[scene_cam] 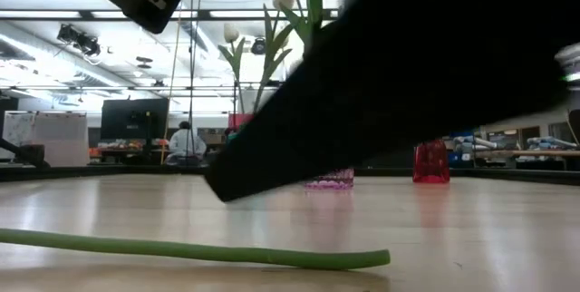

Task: Sort flowers into vase by color
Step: Put the pink tulip into the red vase

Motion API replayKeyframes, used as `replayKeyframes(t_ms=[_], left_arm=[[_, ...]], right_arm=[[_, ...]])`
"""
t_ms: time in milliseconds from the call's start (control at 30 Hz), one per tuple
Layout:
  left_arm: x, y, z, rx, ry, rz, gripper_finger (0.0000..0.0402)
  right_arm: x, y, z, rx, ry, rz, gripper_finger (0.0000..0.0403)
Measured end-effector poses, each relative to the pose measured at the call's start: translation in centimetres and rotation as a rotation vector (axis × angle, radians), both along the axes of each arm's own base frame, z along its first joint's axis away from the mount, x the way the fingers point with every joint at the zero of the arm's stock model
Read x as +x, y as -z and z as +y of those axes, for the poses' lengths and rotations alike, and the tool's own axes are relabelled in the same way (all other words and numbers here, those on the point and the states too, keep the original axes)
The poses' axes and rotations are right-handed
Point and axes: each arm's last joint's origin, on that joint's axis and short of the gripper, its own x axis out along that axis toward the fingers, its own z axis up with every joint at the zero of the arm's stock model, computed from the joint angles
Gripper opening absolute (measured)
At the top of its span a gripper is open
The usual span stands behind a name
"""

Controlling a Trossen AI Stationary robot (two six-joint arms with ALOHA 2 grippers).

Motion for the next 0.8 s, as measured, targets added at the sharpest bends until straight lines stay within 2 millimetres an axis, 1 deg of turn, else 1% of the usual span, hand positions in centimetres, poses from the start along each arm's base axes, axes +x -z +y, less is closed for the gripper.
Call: replayKeyframes(t_ms=[200, 367, 467, 533, 600, 667, 800], left_arm=[[0.0, 0.0, 0.0, -0.006, -0.002, 0.001, 0.0168], [0.0, 0.0, 0.0, -0.006, -0.002, 0.001, 0.0168], [0.0, 0.0, 0.0, -0.006, -0.002, 0.001, 0.0168], [0.0, 0.0, 0.0, -0.006, -0.003, 0.001, 0.0168], [0.0, 0.0, 0.0, -0.006, -0.003, 0.001, 0.0168], [0.0, 0.0, 0.0, -0.006, -0.002, 0.001, 0.0168], [0.0, 0.0, 0.0, -0.011, -0.005, 0.002, 0.0168]], right_arm=[[-1.0, 0.1, 1.2, -0.029, -0.026, 0.006, 0.0185], [-2.3, 0.9, 1.6, -0.043, -0.003, 0.111, 0.0185], [-2.6, 1.0, 1.7, -0.024, -0.009, 0.144, 0.0183], [-2.6, 1.0, 1.6, -0.016, 0.002, 0.16, 0.0173], [-2.7, 1.0, 1.6, -0.01, 0.012, 0.166, 0.0152], [-2.6, 1.0, 1.5, -0.004, 0.008, 0.174, 0.0119], [-2.5, 1.1, 1.1, 0.029, 0.012, 0.216, 0.0031]])
